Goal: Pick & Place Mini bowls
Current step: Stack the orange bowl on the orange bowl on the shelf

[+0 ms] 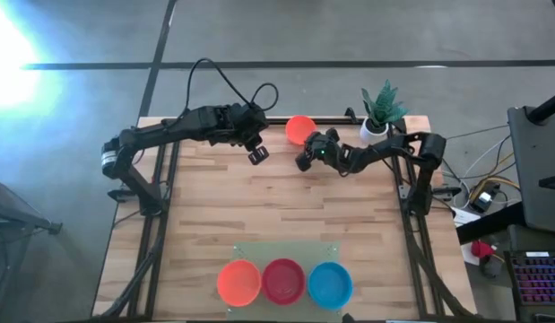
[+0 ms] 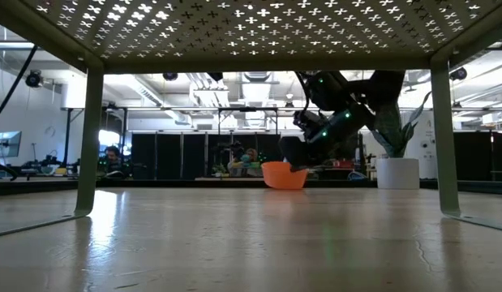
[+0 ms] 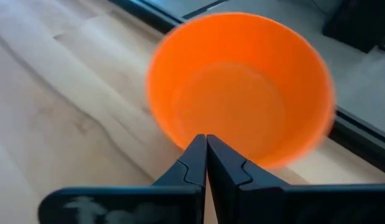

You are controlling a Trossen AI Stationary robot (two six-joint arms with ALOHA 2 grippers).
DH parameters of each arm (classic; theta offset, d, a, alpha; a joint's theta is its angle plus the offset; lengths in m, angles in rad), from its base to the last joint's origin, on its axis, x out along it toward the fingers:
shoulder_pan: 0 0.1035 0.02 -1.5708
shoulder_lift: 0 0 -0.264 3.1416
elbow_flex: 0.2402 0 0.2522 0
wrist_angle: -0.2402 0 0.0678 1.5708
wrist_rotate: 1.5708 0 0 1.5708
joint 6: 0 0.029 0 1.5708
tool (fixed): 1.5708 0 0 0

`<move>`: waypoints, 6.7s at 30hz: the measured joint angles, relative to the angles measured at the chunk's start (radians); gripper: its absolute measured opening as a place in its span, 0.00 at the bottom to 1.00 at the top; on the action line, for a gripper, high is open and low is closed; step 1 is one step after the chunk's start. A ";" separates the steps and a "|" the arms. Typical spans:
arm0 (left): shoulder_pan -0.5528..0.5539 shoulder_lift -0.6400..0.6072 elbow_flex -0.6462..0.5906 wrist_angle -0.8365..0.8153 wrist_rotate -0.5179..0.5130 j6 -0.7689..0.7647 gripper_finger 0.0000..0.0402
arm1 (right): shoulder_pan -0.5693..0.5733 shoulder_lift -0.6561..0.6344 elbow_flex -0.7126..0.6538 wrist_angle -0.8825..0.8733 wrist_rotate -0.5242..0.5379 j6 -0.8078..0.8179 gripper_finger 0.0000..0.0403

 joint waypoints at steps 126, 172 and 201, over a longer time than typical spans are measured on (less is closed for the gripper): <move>0.046 0.505 -0.001 0.535 -0.055 -1.052 0.16 | -0.014 -1.087 -0.058 -0.737 -0.300 -0.260 0.02; 0.071 0.566 -0.034 0.730 -0.101 -1.260 0.16 | -0.014 -1.086 -0.058 -0.785 -0.314 -0.288 0.02; 0.082 0.587 -0.034 0.731 -0.082 -1.282 0.02 | -0.014 -1.086 -0.058 -0.784 -0.314 -0.280 0.02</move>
